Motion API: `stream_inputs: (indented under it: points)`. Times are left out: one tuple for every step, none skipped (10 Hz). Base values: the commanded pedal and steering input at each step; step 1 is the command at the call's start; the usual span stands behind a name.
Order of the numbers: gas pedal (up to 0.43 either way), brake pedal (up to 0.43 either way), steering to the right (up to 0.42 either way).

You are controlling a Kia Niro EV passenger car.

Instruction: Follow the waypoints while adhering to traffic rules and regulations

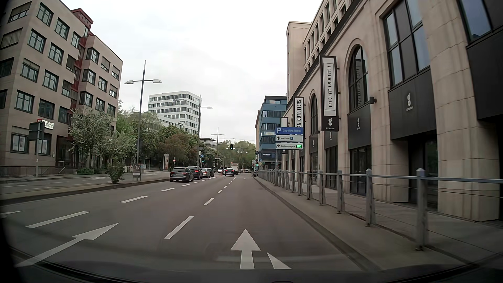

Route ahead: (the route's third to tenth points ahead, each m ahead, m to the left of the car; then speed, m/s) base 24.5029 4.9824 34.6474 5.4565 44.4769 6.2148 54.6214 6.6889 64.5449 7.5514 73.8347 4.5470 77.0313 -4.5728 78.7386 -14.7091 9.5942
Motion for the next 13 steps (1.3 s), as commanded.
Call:
stream_inputs:
  points:
    - [0.059, 0.000, -0.031]
    - [0.059, 0.000, -0.027]
    - [0.059, 0.000, -0.022]
    - [0.059, 0.000, -0.018]
    - [0.059, 0.000, -0.013]
    - [0.059, 0.000, -0.008]
    - [0.059, 0.000, -0.007]
    - [0.059, 0.000, -0.007]
    - [0.059, 0.000, -0.007]
    - [0.059, 0.000, -0.007]
    - [0.059, 0.000, -0.007]
    - [0.059, 0.000, -0.006]
    - [0.059, 0.000, -0.005]
